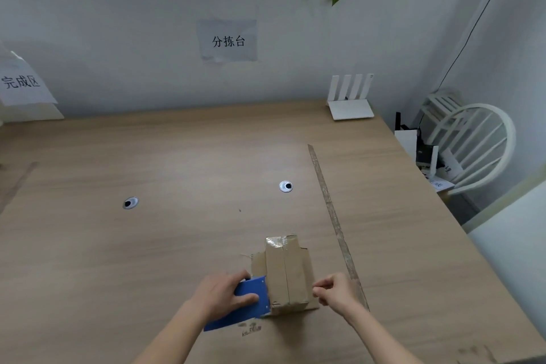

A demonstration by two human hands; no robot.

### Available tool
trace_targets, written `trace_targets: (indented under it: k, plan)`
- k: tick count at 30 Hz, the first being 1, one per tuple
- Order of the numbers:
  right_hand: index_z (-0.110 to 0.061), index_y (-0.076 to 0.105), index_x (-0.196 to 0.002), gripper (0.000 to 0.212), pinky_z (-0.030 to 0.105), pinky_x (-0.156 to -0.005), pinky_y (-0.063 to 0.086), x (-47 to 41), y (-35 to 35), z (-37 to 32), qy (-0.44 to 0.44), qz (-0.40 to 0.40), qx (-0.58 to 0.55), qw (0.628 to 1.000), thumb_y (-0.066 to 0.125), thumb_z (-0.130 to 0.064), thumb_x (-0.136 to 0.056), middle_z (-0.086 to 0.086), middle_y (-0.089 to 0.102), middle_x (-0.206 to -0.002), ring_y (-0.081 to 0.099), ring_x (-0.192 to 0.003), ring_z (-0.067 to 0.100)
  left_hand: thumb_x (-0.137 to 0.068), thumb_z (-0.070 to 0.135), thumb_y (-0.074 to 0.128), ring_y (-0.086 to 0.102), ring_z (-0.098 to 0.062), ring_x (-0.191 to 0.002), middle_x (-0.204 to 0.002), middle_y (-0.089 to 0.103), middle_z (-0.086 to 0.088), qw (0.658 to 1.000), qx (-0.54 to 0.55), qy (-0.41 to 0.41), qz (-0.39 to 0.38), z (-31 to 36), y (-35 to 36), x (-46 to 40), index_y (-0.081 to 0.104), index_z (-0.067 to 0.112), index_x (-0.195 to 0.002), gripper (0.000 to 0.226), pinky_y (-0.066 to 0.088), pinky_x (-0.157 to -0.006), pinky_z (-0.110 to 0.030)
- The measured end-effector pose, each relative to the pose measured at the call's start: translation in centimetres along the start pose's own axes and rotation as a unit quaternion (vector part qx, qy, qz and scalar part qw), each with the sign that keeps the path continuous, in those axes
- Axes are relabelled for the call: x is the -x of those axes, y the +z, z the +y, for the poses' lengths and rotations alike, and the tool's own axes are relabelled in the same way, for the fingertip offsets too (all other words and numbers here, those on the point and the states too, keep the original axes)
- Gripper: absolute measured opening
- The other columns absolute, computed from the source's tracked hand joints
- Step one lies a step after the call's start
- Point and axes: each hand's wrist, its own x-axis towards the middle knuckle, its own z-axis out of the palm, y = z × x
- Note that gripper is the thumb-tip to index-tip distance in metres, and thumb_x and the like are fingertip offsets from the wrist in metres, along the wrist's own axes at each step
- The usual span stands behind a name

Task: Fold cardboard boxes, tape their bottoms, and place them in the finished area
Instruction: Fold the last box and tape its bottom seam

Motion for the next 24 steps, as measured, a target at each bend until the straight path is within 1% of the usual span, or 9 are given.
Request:
trace_targets:
  k: [3,5,7,8,12,15,17,22,24]
  plan:
    - [-0.013,0.08,-0.089,0.008,0.039,-0.083,0.061,-0.8,2.2,1.3,0.028,0.005,-0.005,1.0,0.079,-0.009,-0.081,0.005,0.077,-0.076,0.075,-0.077,0.023,-0.077,0.082,0.043,0.054,-0.005,-0.071,-0.09,0.06,0.017,1.0,-0.004,-0.009,-0.013,0.4,1.3,-0.8,0.055,0.038,-0.119,0.062,0.036,-0.058,-0.021]
    - [-0.016,0.074,-0.116,0.035,0.035,-0.098,0.054,-1.1,3.4,1.9,0.045,0.02,0.025,0.998,0.08,-0.018,-0.082,0.008,0.076,-0.108,0.071,-0.106,0.025,-0.078,0.081,0.043,0.056,-0.009,-0.075,-0.097,0.065,0.013,1.0,-0.009,-0.014,-0.019,0.4,2.0,-1.2,0.055,0.037,-0.12,0.062,0.04,-0.062,-0.026]
    - [-0.023,0.046,-0.149,0.078,0.029,-0.105,0.041,-1.0,3.4,2.4,0.072,0.032,0.078,0.994,0.082,-0.028,-0.08,0.007,0.058,-0.143,0.054,-0.133,0.026,-0.076,0.083,0.042,0.053,-0.008,-0.074,-0.099,0.066,0.014,1.0,-0.01,-0.013,-0.026,0.4,2.4,-1.4,0.055,0.038,-0.121,0.064,0.037,-0.061,-0.024]
    - [-0.025,0.038,-0.153,0.085,0.028,-0.106,0.038,-0.9,3.2,2.4,0.073,0.045,0.09,0.992,0.082,-0.031,-0.081,0.004,0.051,-0.151,0.049,-0.137,0.025,-0.075,0.083,0.041,0.052,-0.007,-0.073,-0.098,0.065,0.014,1.0,-0.006,-0.01,-0.025,0.4,2.5,-1.5,0.055,0.039,-0.121,0.065,0.034,-0.059,-0.022]
    - [-0.028,0.053,-0.14,0.045,0.03,-0.102,0.046,0.2,4.0,1.1,-0.045,0.11,0.087,0.989,0.063,-0.034,-0.097,-0.004,0.056,-0.144,0.059,-0.12,0.016,-0.075,0.086,0.038,0.051,0.0,-0.07,-0.095,0.06,0.019,1.0,0.01,-0.003,-0.013,0.5,2.3,-1.7,0.052,0.041,-0.121,0.065,0.031,-0.057,-0.015]
    - [-0.033,0.031,-0.154,0.079,0.032,-0.104,0.042,1.1,6.1,-0.3,-0.05,0.057,0.096,0.993,0.063,-0.062,-0.088,-0.011,0.044,-0.15,0.049,-0.133,0.015,-0.078,0.083,0.041,0.054,-0.003,-0.075,-0.102,0.066,0.016,1.0,0.02,-0.008,-0.01,0.7,2.5,-1.7,0.053,0.04,-0.122,0.063,0.033,-0.059,-0.016]
    - [-0.032,0.014,-0.159,0.099,0.036,-0.107,0.041,1.2,7.0,-0.5,-0.017,0.035,0.117,0.992,0.064,-0.069,-0.083,-0.008,0.033,-0.159,0.041,-0.141,0.018,-0.079,0.083,0.043,0.055,-0.002,-0.076,-0.098,0.062,0.019,0.999,0.035,-0.012,-0.013,0.8,2.4,-1.6,0.053,0.041,-0.123,0.062,0.034,-0.06,-0.015]
    - [-0.031,0.007,-0.161,0.101,0.039,-0.111,0.04,1.0,7.0,-0.7,0.001,0.023,0.128,0.992,0.063,-0.067,-0.085,-0.002,0.03,-0.163,0.036,-0.146,0.021,-0.078,0.084,0.043,0.054,-0.001,-0.076,-0.095,0.06,0.022,0.998,0.051,-0.028,-0.017,-0.9,1.6,-0.4,0.054,0.043,-0.123,0.062,0.033,-0.059,-0.014]
    - [-0.03,0.006,-0.161,0.101,0.038,-0.111,0.039,0.9,6.9,-1.1,0.002,0.021,0.133,0.991,0.064,-0.064,-0.087,-0.002,0.03,-0.163,0.035,-0.147,0.022,-0.078,0.082,0.044,0.057,-0.004,-0.081,-0.099,0.064,0.021,0.998,0.046,-0.043,-0.018,-2.0,1.2,0.2,0.054,0.043,-0.121,0.059,0.037,-0.062,-0.019]
